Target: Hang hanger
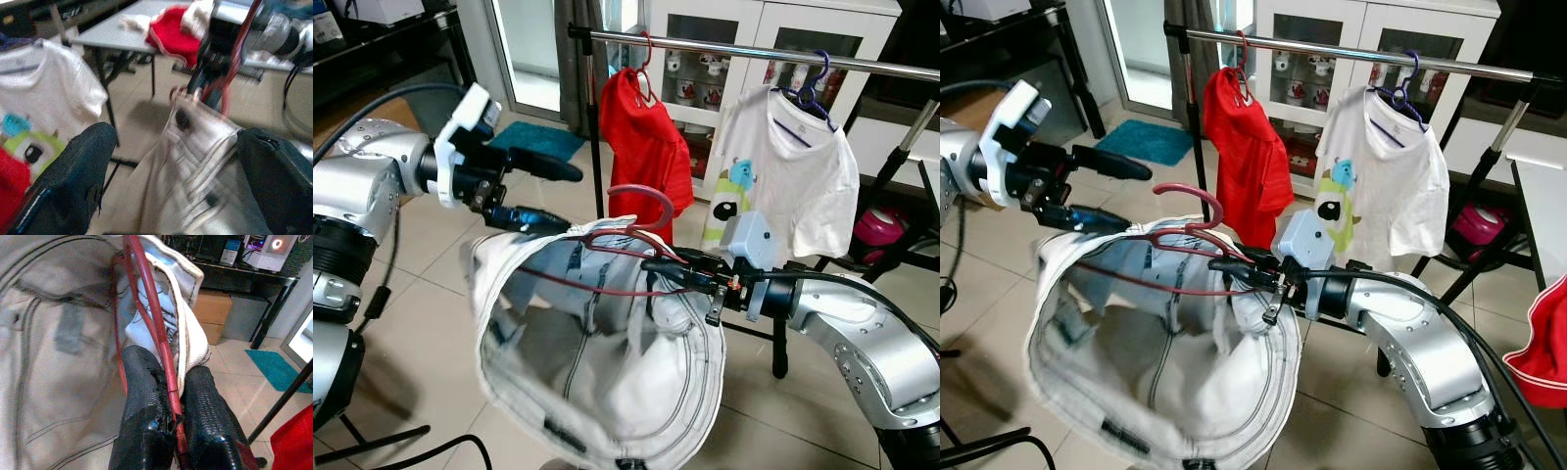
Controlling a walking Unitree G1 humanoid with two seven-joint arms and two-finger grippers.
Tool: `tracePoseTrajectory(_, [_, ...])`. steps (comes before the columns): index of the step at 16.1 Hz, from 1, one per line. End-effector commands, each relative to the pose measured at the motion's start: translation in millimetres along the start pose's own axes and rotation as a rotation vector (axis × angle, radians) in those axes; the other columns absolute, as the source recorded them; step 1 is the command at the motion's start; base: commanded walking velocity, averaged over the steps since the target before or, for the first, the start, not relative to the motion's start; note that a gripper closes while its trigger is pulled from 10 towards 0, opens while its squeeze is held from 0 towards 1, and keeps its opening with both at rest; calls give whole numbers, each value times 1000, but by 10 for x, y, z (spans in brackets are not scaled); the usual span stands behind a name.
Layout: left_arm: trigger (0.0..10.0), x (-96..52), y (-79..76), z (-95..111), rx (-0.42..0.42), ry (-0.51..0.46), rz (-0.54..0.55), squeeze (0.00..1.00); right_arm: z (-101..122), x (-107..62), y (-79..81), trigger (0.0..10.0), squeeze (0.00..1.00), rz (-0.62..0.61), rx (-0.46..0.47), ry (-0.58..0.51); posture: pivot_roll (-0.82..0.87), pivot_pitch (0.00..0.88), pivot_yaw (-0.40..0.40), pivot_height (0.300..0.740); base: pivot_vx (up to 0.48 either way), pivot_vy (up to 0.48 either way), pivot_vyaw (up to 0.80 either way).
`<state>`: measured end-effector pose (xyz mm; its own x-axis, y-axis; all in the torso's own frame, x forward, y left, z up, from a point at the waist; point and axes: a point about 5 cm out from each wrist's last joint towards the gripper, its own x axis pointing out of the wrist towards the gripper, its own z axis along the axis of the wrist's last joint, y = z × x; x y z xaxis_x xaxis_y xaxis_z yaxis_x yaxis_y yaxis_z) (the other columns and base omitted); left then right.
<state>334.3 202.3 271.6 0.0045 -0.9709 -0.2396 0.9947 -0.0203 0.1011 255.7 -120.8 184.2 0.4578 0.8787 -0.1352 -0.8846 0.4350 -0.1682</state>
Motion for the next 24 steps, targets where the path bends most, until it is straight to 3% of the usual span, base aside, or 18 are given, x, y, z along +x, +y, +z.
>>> tracePoseTrajectory(1, [10000,-9,-35,54,14,1,-21,0,118,-8,-10,0,0,7,-52,-53,-111,0,58,740,0,0,0])
tracePoseTrajectory(3, [10000,6,-132,-25,16,68,-68,0,106,-13,-16,0,0,4,-55,-43,-112,0,58,740,0,0,0])
tracePoseTrajectory(6, [10000,15,-160,-79,25,107,-83,0,105,-14,-21,0,0,0,-56,-40,-119,0,56,740,0,0,0])
tracePoseTrajectory(8, [10000,-11,-97,-277,146,283,-46,0,119,-10,-26,0,0,2,-60,-39,-119,0,52,740,0,0,0])
tracePoseTrajectory(9, [10000,-11,-69,-314,183,308,-25,0,129,-5,-24,0,0,4,-61,-42,-119,0,52,740,0,0,0])
tracePoseTrajectory(10, [4824,3,-17,-352,262,341,32,0,151,6,-20,0,0,9,-64,-49,-122,0,53,740,0,0,0])
tracePoseTrajectory(11, [4824,10,-6,-381,284,363,43,0,164,11,-15,0,0,11,-66,-53,-124,0,53,740,0,0,0])
tracePoseTrajectory(12, [510,36,2,-429,309,367,55,0,186,19,-6,0,0,17,-69,-59,-127,0,54,740,0,0,0])
tracePoseTrajectory(13, [0,46,6,-452,308,359,53,0,192,21,-2,0,0,18,-70,-60,-127,0,54,740,0,0,0])
tracePoseTrajectory(17, [0,216,-10,-565,315,289,24,0,222,26,26,0,0,15,-80,-58,-142,0,59,740,0,0,0])
tracePoseTrajectory(21, [0,223,-8,-582,263,270,11,0,241,28,34,0,0,11,-84,-63,-141,0,58,740,0,0,0])
tracePoseTrajectory(22, [0,201,-17,-589,243,267,6,0,254,36,31,1765,0,10,-90,-67,-140,0,58,740,0,0,0])
tracePoseTrajectory(23, [0,184,-28,-595,233,262,4,0,259,39,30,4510,0,9,-90,-68,-138,0,58,740,0,0,0])
tracePoseTrajectory(24, [0,145,-52,-600,212,248,4,0,261,42,36,10000,0,15,-78,-67,-137,0,57,740,0,0,0])
